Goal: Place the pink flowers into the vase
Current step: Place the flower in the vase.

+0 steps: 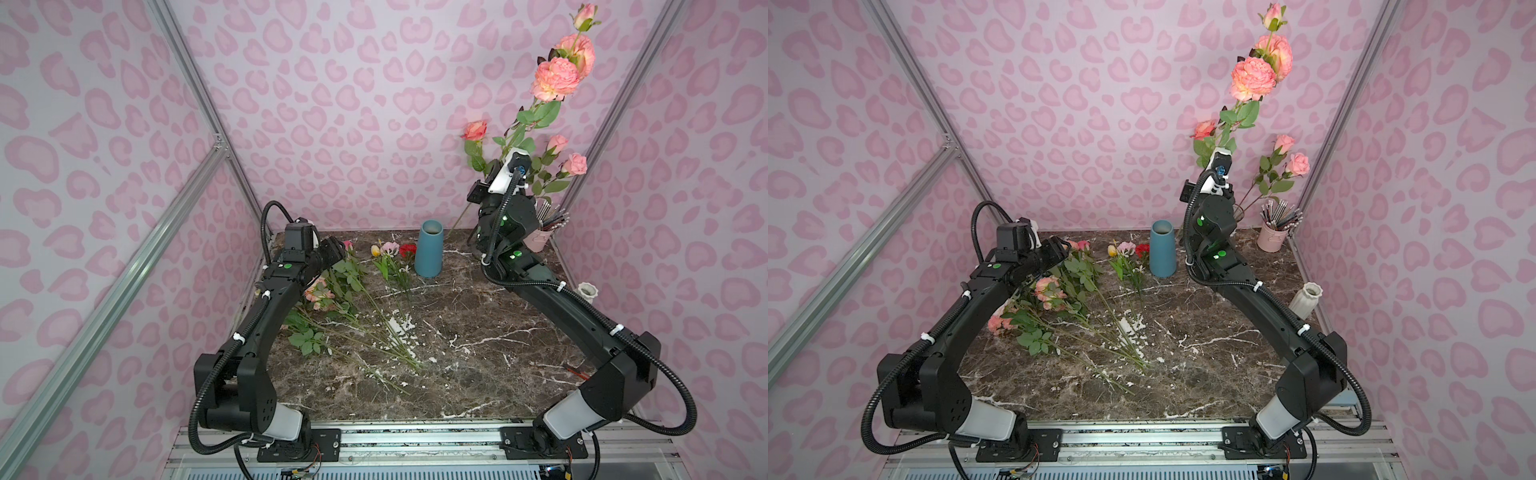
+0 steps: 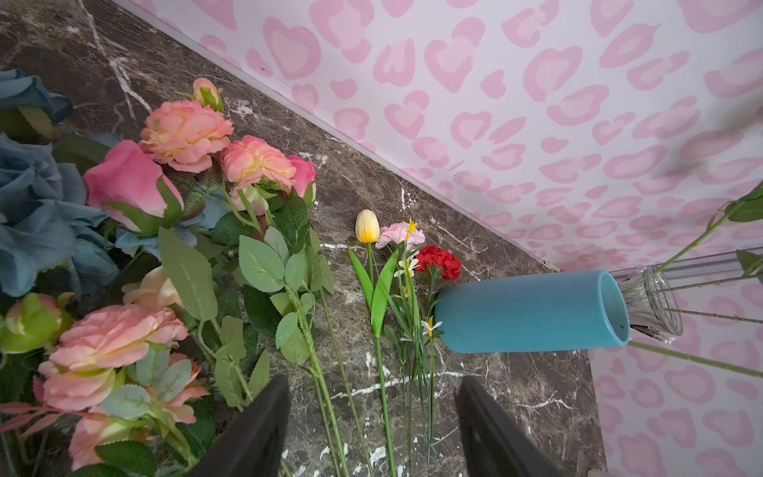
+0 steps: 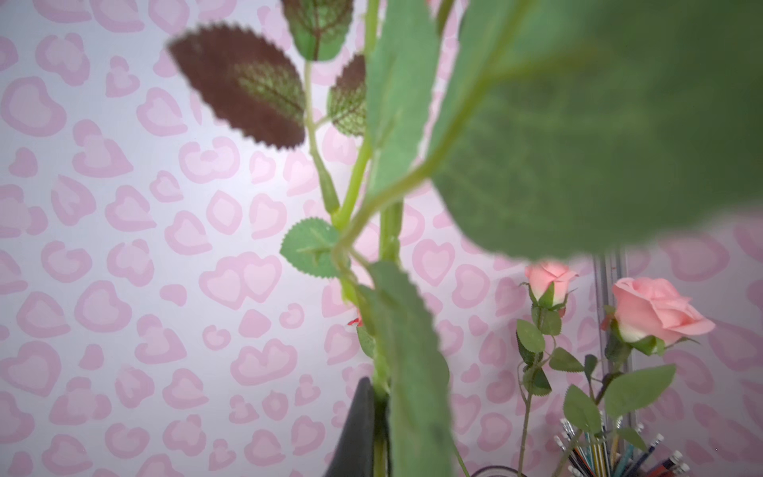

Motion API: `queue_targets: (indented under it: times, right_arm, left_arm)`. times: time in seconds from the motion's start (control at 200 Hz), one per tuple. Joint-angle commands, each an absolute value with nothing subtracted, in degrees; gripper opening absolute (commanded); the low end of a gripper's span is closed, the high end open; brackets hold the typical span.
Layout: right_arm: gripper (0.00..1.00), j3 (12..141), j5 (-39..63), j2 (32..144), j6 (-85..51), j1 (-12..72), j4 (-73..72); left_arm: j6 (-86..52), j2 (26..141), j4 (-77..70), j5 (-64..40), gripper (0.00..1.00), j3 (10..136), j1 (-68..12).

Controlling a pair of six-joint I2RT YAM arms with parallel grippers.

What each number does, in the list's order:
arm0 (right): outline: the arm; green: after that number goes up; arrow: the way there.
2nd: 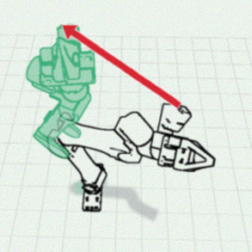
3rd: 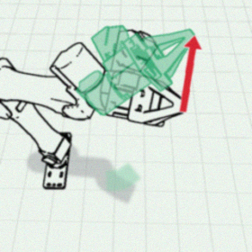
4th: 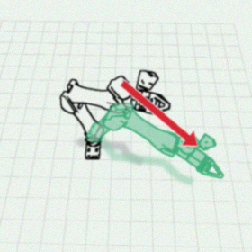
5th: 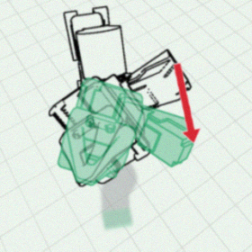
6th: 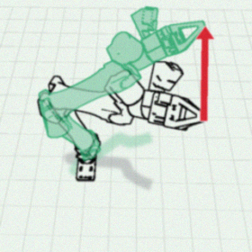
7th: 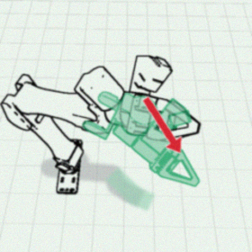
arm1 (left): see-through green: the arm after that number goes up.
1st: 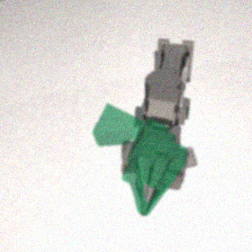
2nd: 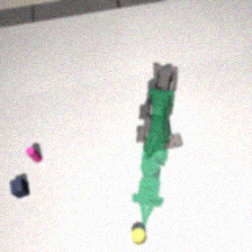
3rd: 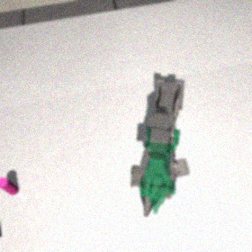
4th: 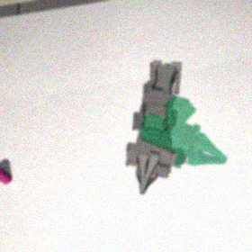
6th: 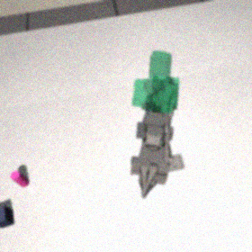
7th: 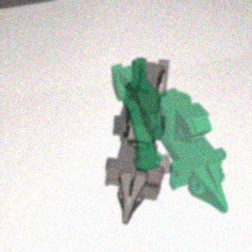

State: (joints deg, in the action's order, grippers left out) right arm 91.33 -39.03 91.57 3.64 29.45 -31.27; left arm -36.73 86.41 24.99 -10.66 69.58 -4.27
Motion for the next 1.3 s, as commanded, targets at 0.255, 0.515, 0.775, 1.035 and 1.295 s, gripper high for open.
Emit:
queue_targets:
  times: [0.255, 0.515, 0.775, 1.035, 1.295]
  right_arm:
    - [0.0, 107.4, -34.2, 98.8, 0.7, 28.9, -23.4]
    - [0.0, 113.0, -32.0, 101.8, -4.1, 27.7, -14.1]
    - [0.0, 114.8, -29.9, 103.8, -7.3, 26.6, -10.0]
    - [0.0, 111.6, -28.3, 106.7, -10.3, 26.1, -10.0]
    - [0.0, 105.7, -26.6, 109.2, -12.8, 26.1, -11.9]
  left_arm:
    - [-36.9, 85.7, 22.2, -11.8, 0.67, 69.3, -3.4]
    - [-37.3, 85.7, 22.0, -12.3, 0.67, 69.2, -2.8]
    - [-37.4, 85.4, 22.0, -12.2, 0.68, 69.0, -2.5]
    - [-37.4, 85.5, 21.9, -12.2, 0.67, 69.0, -2.1]
    - [-37.6, 85.6, 21.7, -12.6, 0.68, 68.8, -1.7]
